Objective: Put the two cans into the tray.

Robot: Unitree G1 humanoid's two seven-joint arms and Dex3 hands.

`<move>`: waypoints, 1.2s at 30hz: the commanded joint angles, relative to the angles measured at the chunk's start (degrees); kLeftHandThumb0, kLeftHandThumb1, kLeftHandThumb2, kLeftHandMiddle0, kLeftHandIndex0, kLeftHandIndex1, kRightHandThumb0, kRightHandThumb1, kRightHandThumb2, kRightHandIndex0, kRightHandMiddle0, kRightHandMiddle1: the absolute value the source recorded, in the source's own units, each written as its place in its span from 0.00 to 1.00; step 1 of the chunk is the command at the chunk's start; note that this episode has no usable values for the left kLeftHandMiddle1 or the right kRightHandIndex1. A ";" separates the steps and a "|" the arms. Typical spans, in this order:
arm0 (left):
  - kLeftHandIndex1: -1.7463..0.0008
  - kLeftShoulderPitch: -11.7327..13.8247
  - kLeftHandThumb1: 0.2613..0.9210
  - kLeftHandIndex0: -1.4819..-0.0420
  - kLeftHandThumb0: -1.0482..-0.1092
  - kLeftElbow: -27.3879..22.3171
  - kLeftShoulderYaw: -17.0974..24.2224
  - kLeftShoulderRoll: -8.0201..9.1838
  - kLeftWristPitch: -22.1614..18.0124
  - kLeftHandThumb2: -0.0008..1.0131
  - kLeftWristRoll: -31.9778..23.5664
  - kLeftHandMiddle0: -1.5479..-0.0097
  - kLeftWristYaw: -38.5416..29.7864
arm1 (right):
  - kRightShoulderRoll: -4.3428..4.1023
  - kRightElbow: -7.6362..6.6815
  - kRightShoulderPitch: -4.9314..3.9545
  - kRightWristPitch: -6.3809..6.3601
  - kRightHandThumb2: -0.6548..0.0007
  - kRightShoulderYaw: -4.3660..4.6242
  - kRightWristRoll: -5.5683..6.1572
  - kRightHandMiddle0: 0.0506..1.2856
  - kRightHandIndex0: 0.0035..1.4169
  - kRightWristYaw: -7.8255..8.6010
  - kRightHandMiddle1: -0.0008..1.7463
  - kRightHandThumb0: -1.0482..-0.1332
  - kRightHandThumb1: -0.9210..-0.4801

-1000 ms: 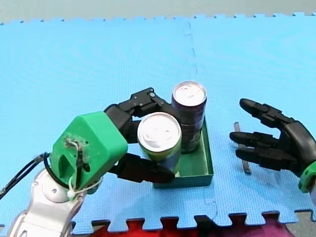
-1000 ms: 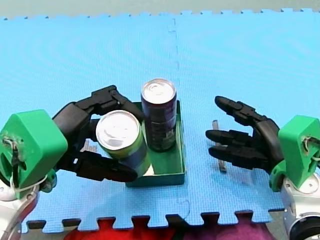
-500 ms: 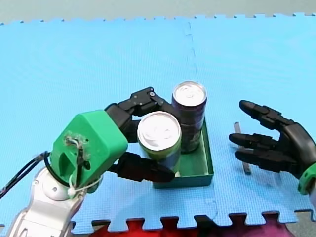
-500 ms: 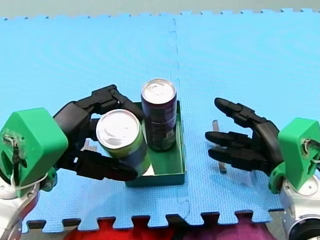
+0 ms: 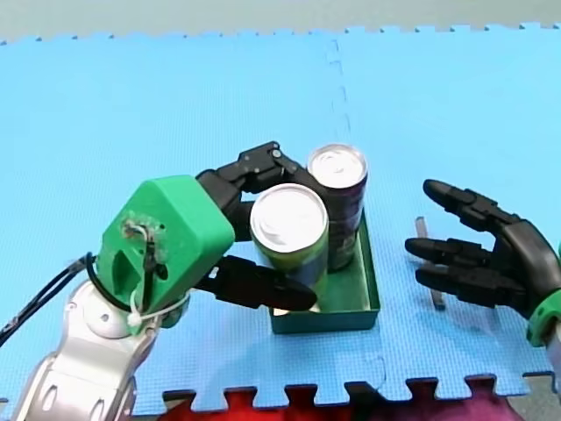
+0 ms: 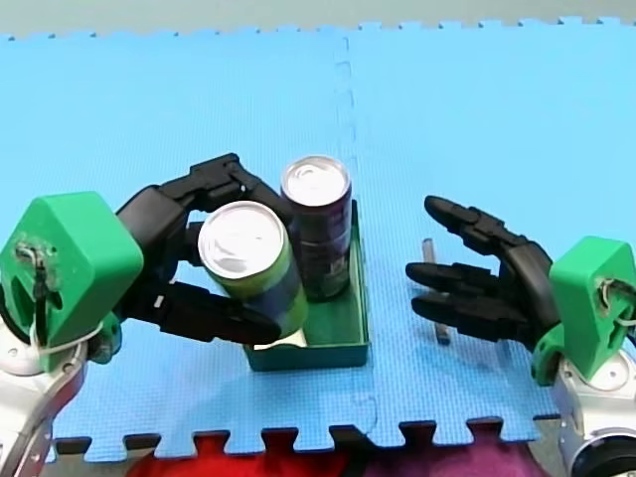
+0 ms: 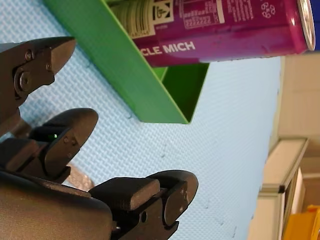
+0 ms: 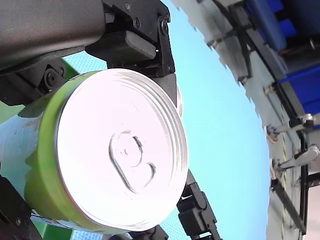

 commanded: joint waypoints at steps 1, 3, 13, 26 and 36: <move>0.00 -0.94 0.87 0.67 0.83 0.85 -0.06 -0.27 -0.35 0.00 -0.05 0.42 0.30 | -0.24 -0.16 0.17 -0.16 1.00 -0.10 0.27 0.33 0.60 0.08 0.00 0.38 0.41; 0.00 -1.40 0.87 0.67 0.83 1.81 -0.15 -0.49 -0.63 0.00 0.08 0.41 0.42 | -0.25 -0.18 0.15 -0.09 1.00 -0.13 0.31 0.33 0.60 0.09 0.00 0.38 0.41; 0.00 -1.90 0.86 0.66 0.83 3.65 0.06 -0.62 -1.19 0.00 -0.09 0.41 0.05 | -0.39 -0.31 0.15 -0.05 1.00 -0.36 0.58 0.33 0.61 0.41 0.00 0.39 0.41; 0.00 -1.27 0.87 0.66 0.84 6.26 0.33 -0.48 -3.70 0.00 -0.01 0.41 -0.14 | -0.41 -0.49 0.07 -0.05 1.00 -0.43 0.73 0.33 0.61 0.40 0.00 0.38 0.41; 0.00 -1.27 0.86 0.66 0.83 6.56 0.33 -0.38 -3.14 0.00 0.34 0.41 0.01 | -0.49 -0.41 0.07 -0.23 1.00 -0.42 0.72 0.33 0.60 0.31 0.00 0.37 0.39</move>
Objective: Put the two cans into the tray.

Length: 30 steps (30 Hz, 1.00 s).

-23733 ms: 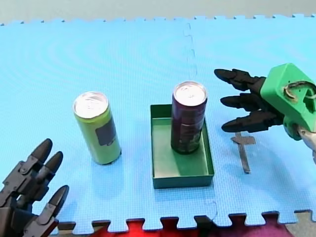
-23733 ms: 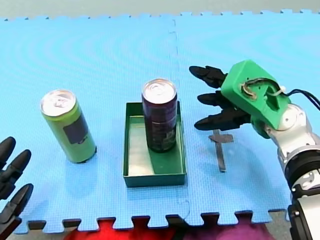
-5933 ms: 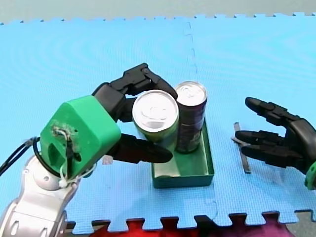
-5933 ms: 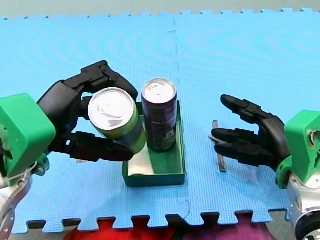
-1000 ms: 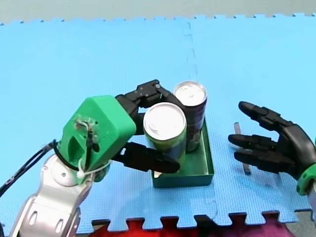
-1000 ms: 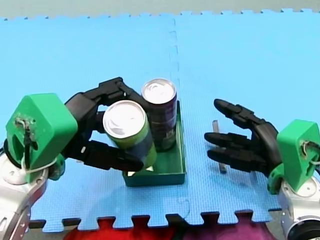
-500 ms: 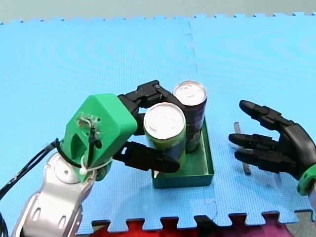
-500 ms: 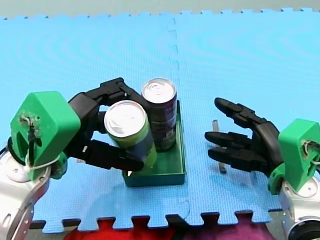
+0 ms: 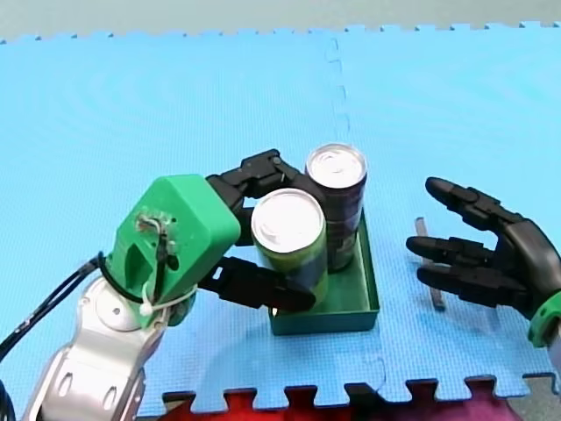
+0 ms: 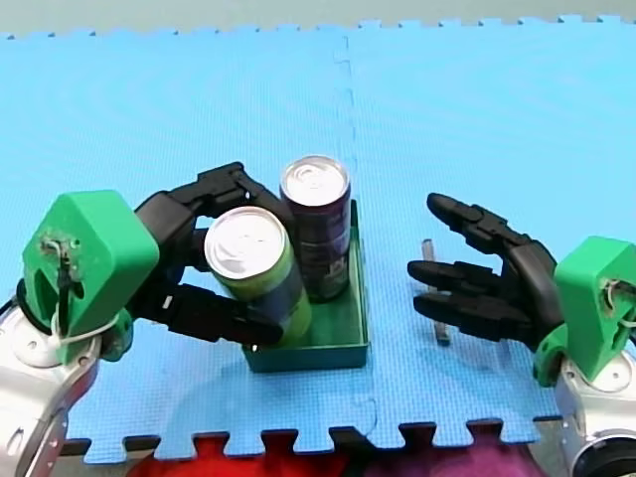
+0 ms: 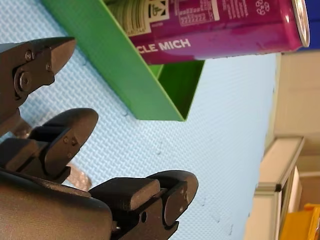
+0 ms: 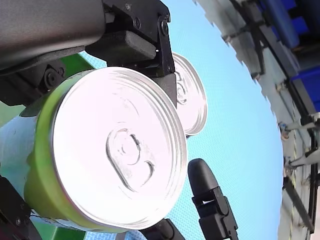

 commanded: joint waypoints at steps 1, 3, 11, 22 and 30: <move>0.00 -0.29 0.86 0.66 0.83 -0.04 0.24 0.24 0.22 0.00 0.01 0.41 0.16 | -0.35 -0.03 0.05 -0.26 1.00 -0.10 0.16 0.33 0.60 -0.12 0.00 0.37 0.39; 0.00 -0.26 0.86 0.66 0.83 -0.17 0.19 0.26 0.48 0.00 0.06 0.41 0.17 | -0.35 -0.01 0.07 -0.29 1.00 -0.13 0.19 0.33 0.60 -0.12 0.00 0.36 0.39; 0.00 0.12 0.86 0.66 0.83 0.31 -0.07 0.10 0.43 0.00 0.26 0.41 0.50 | -0.45 -0.12 0.26 -0.39 1.00 -0.20 0.30 0.33 0.60 0.16 0.00 0.36 0.39; 0.00 0.02 0.85 0.65 0.82 1.20 0.06 0.23 0.20 0.00 0.26 0.41 0.66 | -0.27 -0.16 0.33 -0.42 1.00 -0.16 0.37 0.33 0.60 0.31 0.00 0.35 0.39; 0.00 -0.41 0.84 0.65 0.82 0.06 -0.13 0.71 0.93 0.00 0.37 0.41 0.26 | -0.09 -0.25 0.54 -0.63 1.00 -0.06 0.37 0.33 0.59 0.21 0.00 0.35 0.39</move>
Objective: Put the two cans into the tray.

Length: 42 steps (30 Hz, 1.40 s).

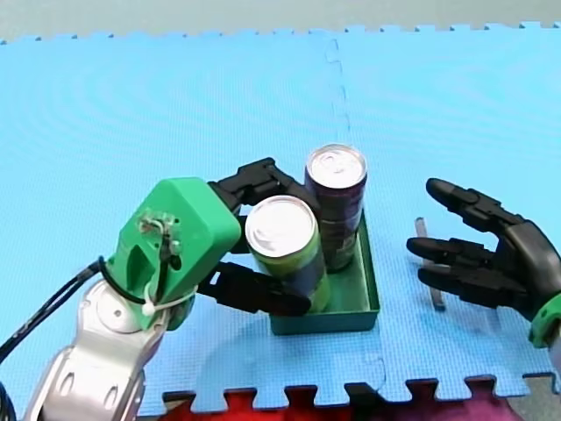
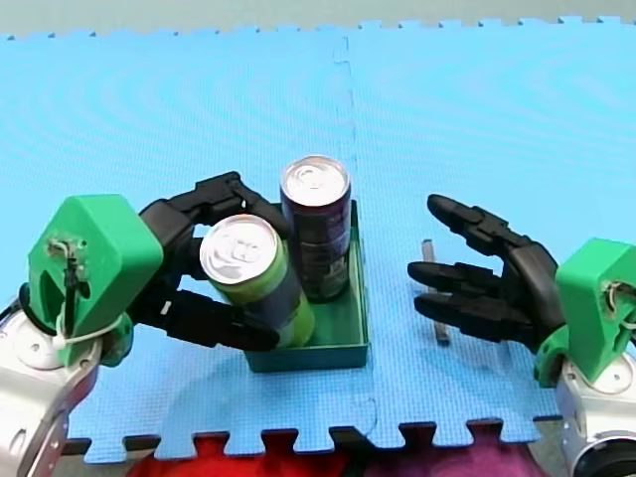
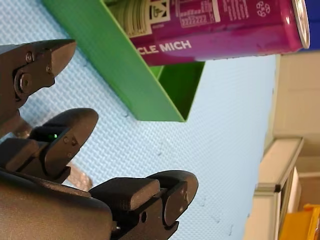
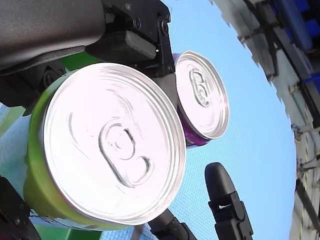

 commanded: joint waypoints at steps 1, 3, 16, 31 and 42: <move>0.00 -0.62 0.84 0.65 0.82 -0.89 0.01 0.34 0.24 0.00 0.18 0.41 -0.11 | -0.17 -0.18 0.23 -0.30 1.00 -0.04 0.15 0.33 0.59 -0.08 0.00 0.35 0.39; 0.00 -0.73 0.85 0.65 0.82 -1.25 -0.12 0.53 0.47 0.00 0.27 0.41 -0.26 | -0.13 -0.25 0.31 -0.32 1.00 -0.01 0.16 0.33 0.59 -0.02 0.00 0.35 0.39; 0.00 -4.02 0.86 0.65 0.83 -1.53 -0.89 2.43 2.30 0.00 1.32 0.41 -2.87 | 0.36 -0.44 0.35 -0.01 1.00 0.09 0.29 0.33 0.60 -0.26 0.00 0.36 0.40; 0.00 -7.34 0.86 0.64 0.84 2.27 -1.54 3.02 1.71 0.00 2.43 0.40 -3.53 | 0.47 -1.22 0.72 0.12 1.00 0.42 0.24 0.34 0.61 -0.62 0.00 0.36 0.39; 0.00 -7.23 0.86 0.63 0.84 3.13 -2.00 2.93 2.93 0.00 3.41 0.40 -3.16 | 0.29 -1.64 1.00 0.08 1.00 0.55 0.25 0.34 0.60 -0.90 0.00 0.36 0.38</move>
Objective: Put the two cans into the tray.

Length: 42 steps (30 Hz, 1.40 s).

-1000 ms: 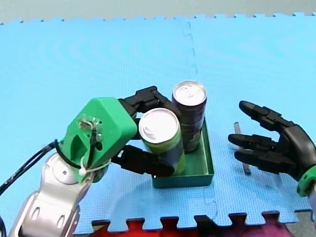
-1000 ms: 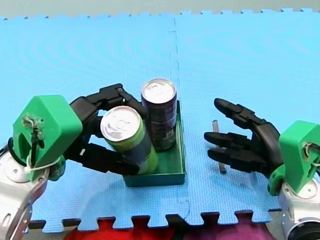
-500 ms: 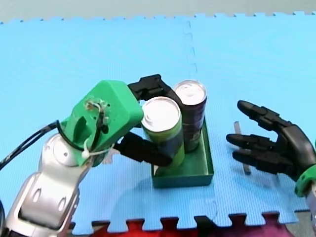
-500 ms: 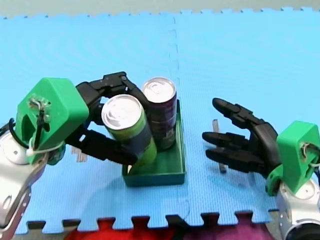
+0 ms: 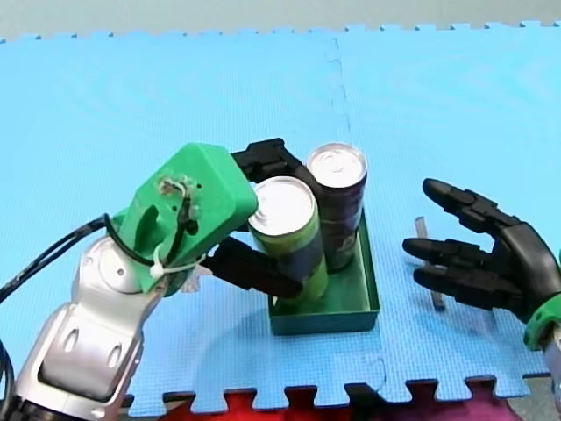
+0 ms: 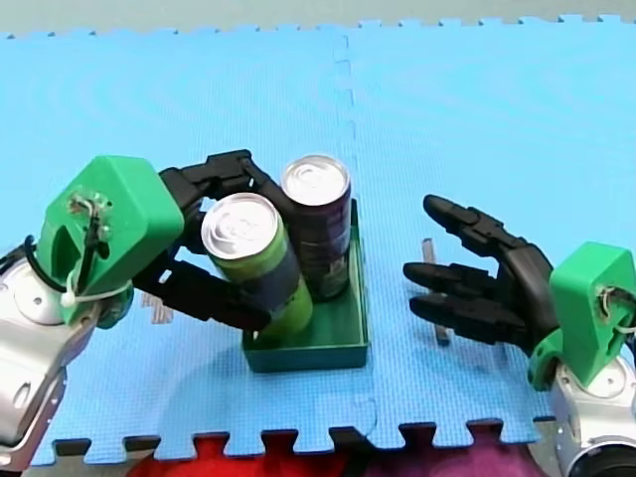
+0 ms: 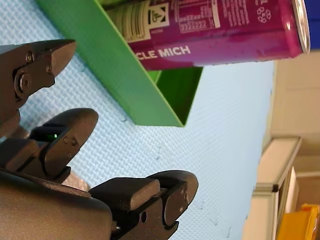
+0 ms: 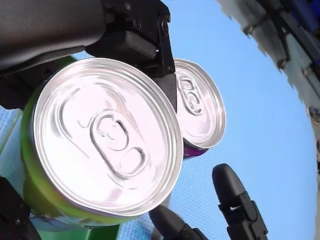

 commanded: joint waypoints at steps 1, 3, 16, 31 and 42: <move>0.00 -0.06 0.86 0.63 0.84 -0.38 0.15 0.15 0.08 0.00 0.16 0.40 0.28 | -0.36 -0.32 0.15 0.13 1.00 -0.02 0.16 0.34 0.60 0.03 0.00 0.36 0.38; 0.00 0.35 0.86 0.63 0.84 -0.43 0.19 0.14 -0.16 0.00 0.17 0.40 0.31 | -0.36 -0.38 0.16 0.16 1.00 -0.02 0.21 0.34 0.60 0.08 0.00 0.36 0.38; 0.00 2.67 0.86 0.63 0.84 0.51 0.56 -0.24 -2.36 0.00 -0.63 0.39 0.15 | -0.32 -1.47 1.03 -0.03 1.00 -0.01 0.50 0.34 0.60 0.44 0.00 0.36 0.39; 0.00 3.47 0.86 0.63 0.84 -1.23 0.11 0.37 -2.04 0.00 0.14 0.39 0.02 | 0.15 -2.37 2.06 -0.06 1.00 0.25 0.50 0.34 0.59 -0.01 0.00 0.37 0.40; 0.00 3.75 0.86 0.62 0.84 -2.45 -0.71 0.80 -1.27 0.00 1.54 0.39 0.31 | 0.45 -2.81 2.62 -0.10 1.00 0.45 0.54 0.34 0.60 -0.09 0.00 0.37 0.40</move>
